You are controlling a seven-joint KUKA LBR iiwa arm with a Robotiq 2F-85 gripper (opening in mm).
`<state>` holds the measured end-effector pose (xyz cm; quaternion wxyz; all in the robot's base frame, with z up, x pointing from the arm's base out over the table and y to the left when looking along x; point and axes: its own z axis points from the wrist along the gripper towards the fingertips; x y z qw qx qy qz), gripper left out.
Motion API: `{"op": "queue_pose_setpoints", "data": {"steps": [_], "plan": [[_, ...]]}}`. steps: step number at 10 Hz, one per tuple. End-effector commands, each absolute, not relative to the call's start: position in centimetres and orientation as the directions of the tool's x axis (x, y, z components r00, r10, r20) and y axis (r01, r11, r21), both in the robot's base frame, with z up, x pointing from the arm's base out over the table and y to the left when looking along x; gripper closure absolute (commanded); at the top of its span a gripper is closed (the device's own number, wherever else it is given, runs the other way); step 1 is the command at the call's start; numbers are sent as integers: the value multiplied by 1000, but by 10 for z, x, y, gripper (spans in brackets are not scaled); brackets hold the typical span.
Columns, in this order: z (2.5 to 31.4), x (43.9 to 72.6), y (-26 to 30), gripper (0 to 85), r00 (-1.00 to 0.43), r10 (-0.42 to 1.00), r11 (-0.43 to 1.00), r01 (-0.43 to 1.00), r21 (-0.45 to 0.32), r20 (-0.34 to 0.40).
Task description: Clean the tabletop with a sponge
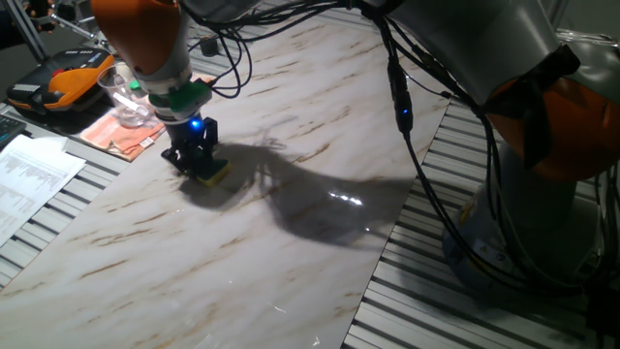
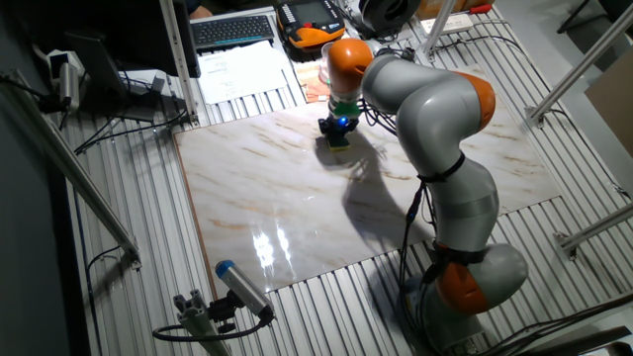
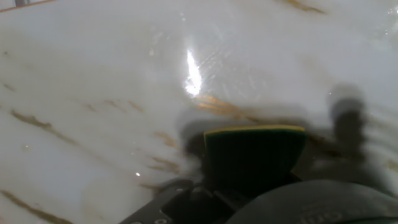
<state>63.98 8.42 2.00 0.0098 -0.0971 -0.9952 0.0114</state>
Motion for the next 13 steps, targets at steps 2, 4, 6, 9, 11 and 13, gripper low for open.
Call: {"op": "queue_pose_setpoints", "data": {"steps": [2,4,6,9,11,13], "plan": [[18,637,92,850,-980,197,980,197,-23,19],[20,637,93,850,-980,196,981,196,-18,22],[22,637,94,850,-981,190,982,189,-21,24],[31,637,93,850,-982,184,983,183,-24,37],[29,638,94,850,-982,184,983,183,-23,34],[28,638,94,850,-982,184,983,183,-18,35]]}}
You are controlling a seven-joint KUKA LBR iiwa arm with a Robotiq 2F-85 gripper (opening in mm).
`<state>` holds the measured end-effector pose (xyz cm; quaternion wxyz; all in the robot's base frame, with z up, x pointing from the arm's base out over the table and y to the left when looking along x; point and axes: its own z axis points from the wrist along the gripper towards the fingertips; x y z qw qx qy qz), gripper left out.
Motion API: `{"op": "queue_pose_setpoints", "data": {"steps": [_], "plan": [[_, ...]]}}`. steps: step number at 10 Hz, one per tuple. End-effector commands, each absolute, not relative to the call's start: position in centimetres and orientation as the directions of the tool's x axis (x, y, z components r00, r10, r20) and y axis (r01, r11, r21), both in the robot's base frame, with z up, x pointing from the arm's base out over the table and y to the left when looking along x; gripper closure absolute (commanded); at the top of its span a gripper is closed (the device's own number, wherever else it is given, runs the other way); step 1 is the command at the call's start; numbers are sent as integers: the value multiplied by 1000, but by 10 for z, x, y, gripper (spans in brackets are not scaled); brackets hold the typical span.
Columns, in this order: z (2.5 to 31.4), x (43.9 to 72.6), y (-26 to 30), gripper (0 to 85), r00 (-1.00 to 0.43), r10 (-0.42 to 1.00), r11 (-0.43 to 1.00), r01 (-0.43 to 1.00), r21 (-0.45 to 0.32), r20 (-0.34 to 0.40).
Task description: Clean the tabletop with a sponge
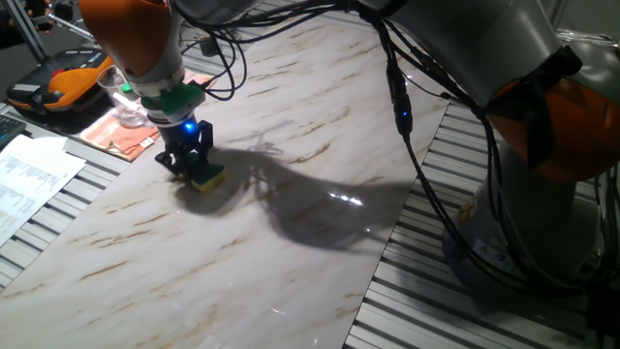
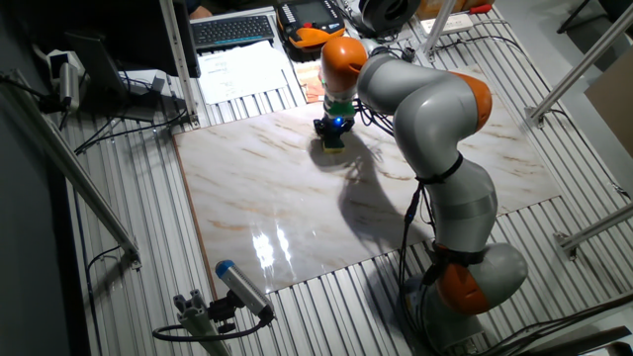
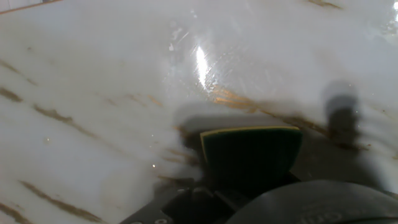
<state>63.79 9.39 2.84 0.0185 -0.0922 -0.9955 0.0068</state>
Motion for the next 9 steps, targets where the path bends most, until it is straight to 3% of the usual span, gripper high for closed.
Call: {"op": "queue_pose_setpoints", "data": {"steps": [1,9], "plan": [[29,638,94,850,-982,184,983,183,-15,36],[29,636,96,850,-988,157,985,156,-67,8]]}}
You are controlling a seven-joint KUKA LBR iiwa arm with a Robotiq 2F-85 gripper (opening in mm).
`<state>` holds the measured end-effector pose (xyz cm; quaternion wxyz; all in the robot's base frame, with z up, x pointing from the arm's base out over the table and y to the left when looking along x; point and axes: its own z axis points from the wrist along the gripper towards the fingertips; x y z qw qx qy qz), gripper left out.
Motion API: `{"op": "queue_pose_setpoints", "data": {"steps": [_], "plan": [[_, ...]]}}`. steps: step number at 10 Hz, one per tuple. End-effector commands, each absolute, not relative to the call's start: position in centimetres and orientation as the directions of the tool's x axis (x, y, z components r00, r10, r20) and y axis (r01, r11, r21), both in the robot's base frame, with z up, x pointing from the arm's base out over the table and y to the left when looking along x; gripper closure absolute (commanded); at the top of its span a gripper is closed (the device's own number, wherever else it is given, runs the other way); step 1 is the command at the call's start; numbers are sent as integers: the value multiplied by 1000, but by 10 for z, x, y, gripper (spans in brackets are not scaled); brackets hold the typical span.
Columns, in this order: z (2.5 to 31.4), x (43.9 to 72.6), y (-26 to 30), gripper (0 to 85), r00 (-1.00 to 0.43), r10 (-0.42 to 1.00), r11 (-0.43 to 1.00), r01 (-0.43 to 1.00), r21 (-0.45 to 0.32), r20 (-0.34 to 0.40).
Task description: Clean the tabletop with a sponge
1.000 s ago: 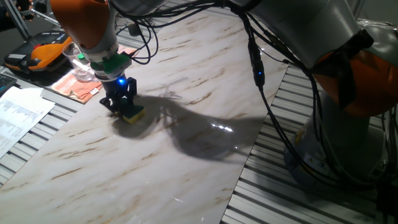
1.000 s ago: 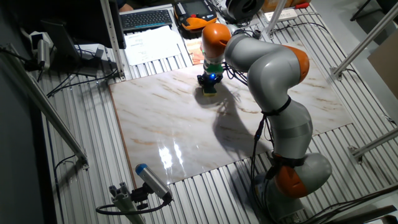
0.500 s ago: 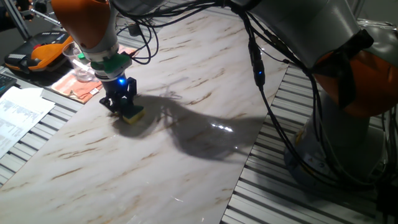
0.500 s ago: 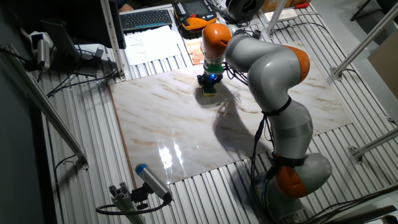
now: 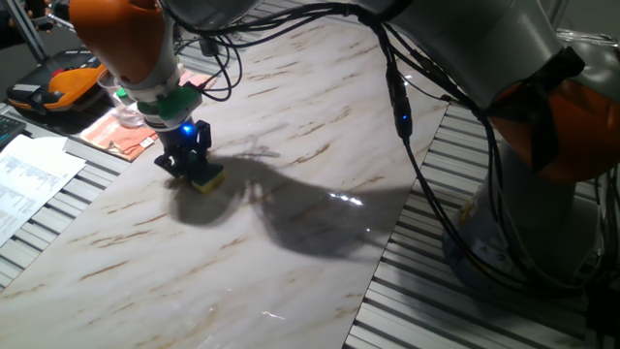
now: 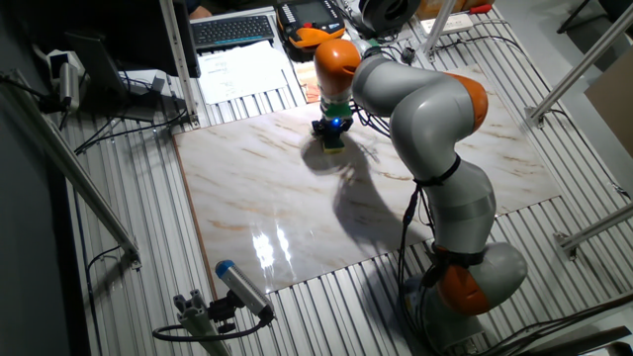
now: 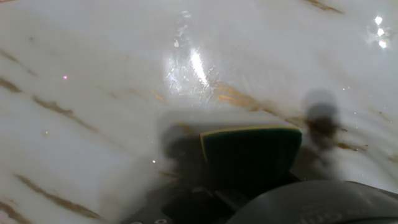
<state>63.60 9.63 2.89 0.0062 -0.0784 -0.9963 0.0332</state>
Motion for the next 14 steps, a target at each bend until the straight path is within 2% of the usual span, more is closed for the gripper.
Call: {"op": "queue_pose_setpoints", "data": {"steps": [1,5,9,12,14], "plan": [[29,635,96,850,-988,157,985,156,-73,1],[24,633,98,850,-985,173,980,171,-99,12],[24,634,97,850,-995,104,985,101,-139,12],[24,634,97,850,-999,10,999,8,-34,51],[24,634,97,850,-999,-8,999,-9,-37,32]]}}
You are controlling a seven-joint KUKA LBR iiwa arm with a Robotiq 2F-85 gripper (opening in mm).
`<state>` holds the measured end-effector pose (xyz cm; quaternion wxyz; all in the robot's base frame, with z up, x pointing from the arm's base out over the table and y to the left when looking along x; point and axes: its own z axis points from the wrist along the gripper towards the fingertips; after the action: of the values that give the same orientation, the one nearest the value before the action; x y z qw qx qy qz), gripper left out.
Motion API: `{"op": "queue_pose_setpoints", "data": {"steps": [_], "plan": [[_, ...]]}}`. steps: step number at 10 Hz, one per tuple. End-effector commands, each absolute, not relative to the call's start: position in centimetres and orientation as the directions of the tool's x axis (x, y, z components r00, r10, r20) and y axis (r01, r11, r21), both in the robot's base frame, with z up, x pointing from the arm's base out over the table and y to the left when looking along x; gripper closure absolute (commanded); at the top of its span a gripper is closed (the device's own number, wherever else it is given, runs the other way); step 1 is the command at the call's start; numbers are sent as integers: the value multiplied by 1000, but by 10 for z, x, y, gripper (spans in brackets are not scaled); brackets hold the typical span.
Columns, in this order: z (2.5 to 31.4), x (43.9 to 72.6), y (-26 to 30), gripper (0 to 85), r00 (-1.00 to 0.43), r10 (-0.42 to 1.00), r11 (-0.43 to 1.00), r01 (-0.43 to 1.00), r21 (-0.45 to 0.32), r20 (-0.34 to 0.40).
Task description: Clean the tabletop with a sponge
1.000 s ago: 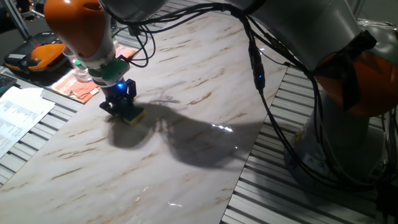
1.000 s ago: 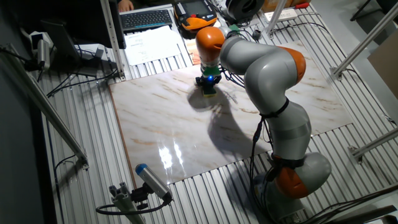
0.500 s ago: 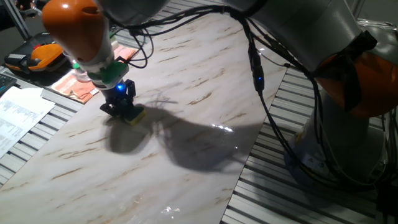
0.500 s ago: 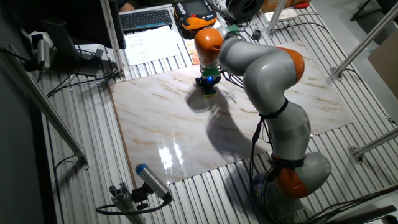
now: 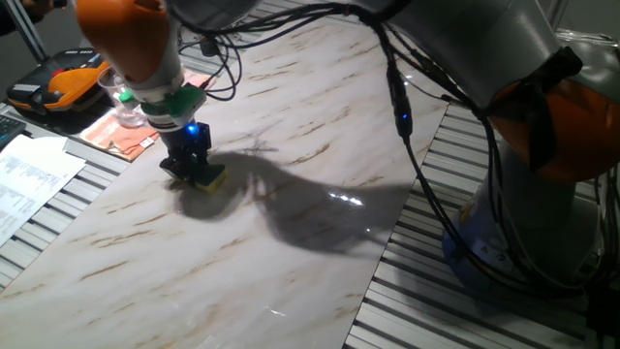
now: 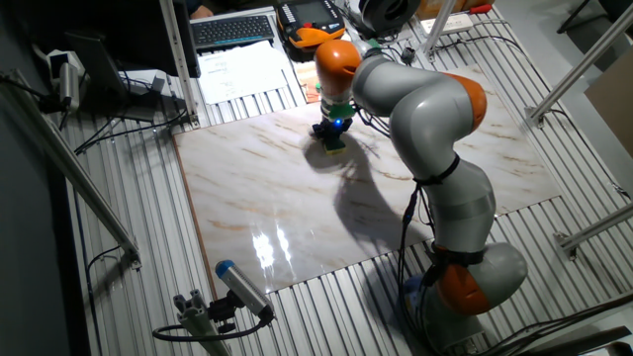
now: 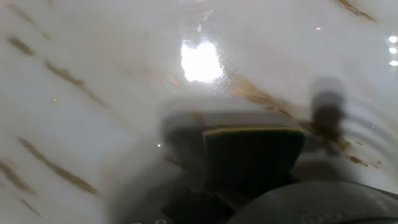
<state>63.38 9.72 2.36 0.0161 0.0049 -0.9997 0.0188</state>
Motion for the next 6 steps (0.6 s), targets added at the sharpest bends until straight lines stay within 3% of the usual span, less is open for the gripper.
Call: {"op": "queue_pose_setpoints", "data": {"steps": [1,6], "plan": [[24,634,97,850,-999,-16,999,-17,-38,32],[24,634,97,850,-999,-19,1000,-20,-23,29]]}}
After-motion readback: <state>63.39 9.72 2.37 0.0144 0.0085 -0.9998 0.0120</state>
